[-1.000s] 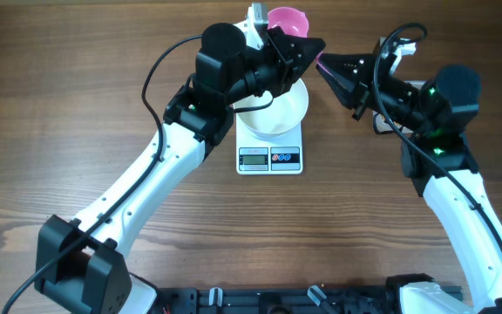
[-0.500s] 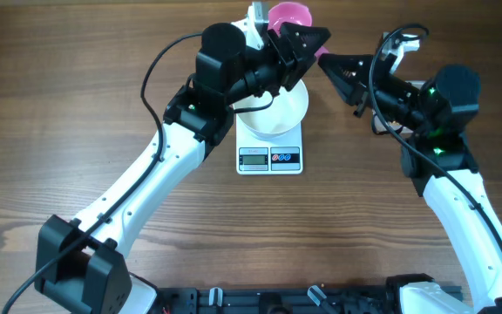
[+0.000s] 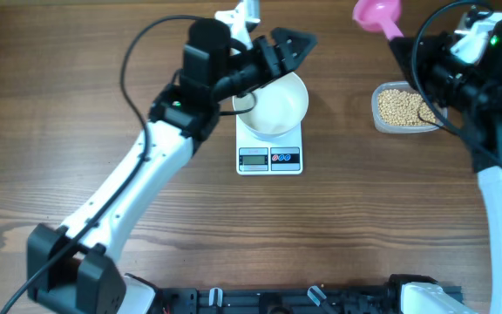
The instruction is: Scoop item into bowl and weigh 150g on scale
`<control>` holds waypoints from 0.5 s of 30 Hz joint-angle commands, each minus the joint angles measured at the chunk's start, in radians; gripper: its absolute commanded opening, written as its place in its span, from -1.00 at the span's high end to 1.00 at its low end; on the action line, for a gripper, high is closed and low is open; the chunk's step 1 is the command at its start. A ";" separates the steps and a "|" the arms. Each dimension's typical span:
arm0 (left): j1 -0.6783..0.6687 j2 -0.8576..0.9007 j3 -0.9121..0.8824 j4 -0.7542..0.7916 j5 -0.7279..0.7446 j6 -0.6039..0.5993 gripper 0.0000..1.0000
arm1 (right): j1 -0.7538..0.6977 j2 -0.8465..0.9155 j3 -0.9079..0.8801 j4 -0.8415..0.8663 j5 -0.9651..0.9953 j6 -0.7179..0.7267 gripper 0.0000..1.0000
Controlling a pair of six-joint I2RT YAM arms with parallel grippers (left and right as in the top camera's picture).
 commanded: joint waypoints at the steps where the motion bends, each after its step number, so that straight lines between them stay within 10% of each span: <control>1: 0.072 -0.096 0.008 -0.160 -0.040 0.227 -0.62 | -0.023 0.020 0.117 -0.169 0.215 -0.254 0.91; 5: 0.142 -0.147 0.008 -0.547 -0.182 0.349 -0.99 | -0.053 0.063 0.117 -0.395 0.281 -0.403 0.91; 11: 0.147 -0.147 0.008 -0.655 -0.178 0.348 -0.98 | -0.053 0.064 0.111 -0.471 0.380 -0.406 0.91; 15: 0.135 -0.144 0.004 -0.777 -0.178 0.372 -0.08 | -0.053 0.068 0.097 -0.469 0.447 -0.410 0.91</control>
